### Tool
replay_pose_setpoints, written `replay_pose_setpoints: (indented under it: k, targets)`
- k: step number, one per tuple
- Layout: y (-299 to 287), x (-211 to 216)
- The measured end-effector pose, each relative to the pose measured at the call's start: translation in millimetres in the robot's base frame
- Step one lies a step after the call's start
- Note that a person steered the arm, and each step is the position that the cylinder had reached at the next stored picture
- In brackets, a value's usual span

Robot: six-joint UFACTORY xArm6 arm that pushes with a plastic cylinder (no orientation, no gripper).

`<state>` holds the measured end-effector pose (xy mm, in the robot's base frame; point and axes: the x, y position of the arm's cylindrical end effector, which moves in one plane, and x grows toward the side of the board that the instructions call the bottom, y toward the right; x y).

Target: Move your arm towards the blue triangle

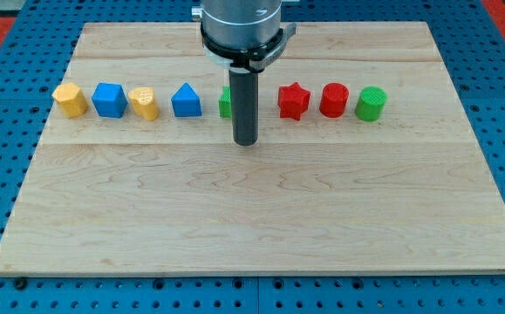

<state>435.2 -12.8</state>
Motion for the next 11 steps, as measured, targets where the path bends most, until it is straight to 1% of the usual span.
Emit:
replay_pose_setpoints:
  k: [2, 3, 4, 5, 7, 11]
  targets:
    - [-9, 2]
    - [-40, 2]
    - [-46, -2]
    - [-46, -7]
    - [-58, -7]
    - [-63, -7]
